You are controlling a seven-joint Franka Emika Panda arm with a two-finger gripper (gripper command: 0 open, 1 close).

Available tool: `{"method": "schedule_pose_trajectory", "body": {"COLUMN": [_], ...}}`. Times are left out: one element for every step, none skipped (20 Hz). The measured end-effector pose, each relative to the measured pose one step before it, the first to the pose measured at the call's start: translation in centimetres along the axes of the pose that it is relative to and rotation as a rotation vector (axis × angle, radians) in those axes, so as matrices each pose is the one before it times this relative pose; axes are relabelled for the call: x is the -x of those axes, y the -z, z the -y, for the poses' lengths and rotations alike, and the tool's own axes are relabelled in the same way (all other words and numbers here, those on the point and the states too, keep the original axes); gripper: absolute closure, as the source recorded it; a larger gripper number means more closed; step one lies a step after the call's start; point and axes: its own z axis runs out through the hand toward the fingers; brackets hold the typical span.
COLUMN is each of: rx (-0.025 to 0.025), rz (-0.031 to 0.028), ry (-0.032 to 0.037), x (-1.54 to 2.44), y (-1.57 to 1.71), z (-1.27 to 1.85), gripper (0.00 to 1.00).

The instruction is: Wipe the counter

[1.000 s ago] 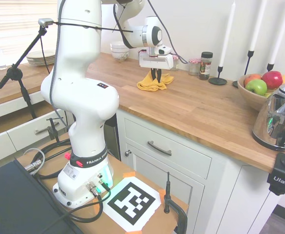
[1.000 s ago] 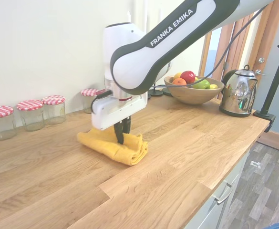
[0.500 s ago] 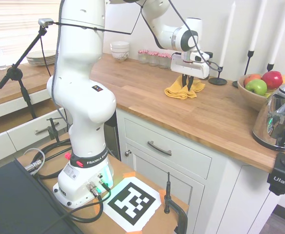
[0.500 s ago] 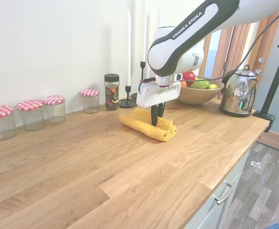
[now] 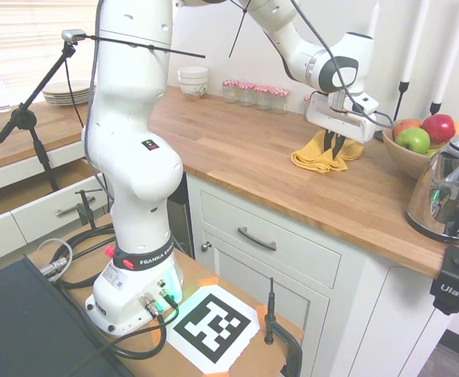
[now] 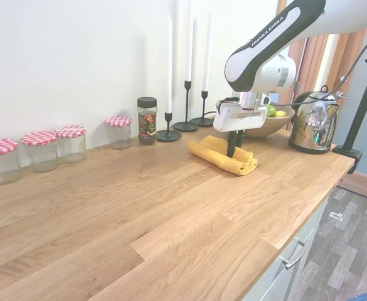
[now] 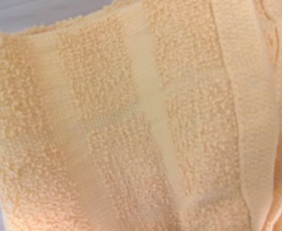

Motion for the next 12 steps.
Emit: {"method": "schedule_pose_trajectory", "body": {"rx": [-0.00099,-0.00001,0.00068,0.00039,0.00043,0.00041,0.00064,0.00067,0.00043,0.00035,0.00018,0.00012], "rz": [0.00023,-0.00048,-0.00107,-0.00077,-0.00072,-0.00087,-0.00098,-0.00084,-0.00064,-0.00039,-0.00037,-0.00017], "ry": [-0.00832,-0.00796,-0.00400,-0.00259,-0.00213,-0.00219,-0.00261,-0.00267,-0.00233,-0.00195,-0.00134,-0.00076], "x": [-0.277,-0.218,-0.149,-0.089,-0.079,-0.086,-0.100,-0.099,-0.078,-0.059,-0.033,-0.006], "y": [0.039,0.040,0.029,0.024,0.021,0.029,0.028,0.022,0.020,0.012,0.000,-0.012], "z": [-0.401,-0.309,-0.205,-0.123,-0.109,-0.117,-0.138,-0.143,-0.119,-0.101,-0.074,-0.047], "gripper": [1.00,0.00,0.00,0.00,0.00,0.00,0.00,0.00,0.00,0.00,0.00,0.00]}}
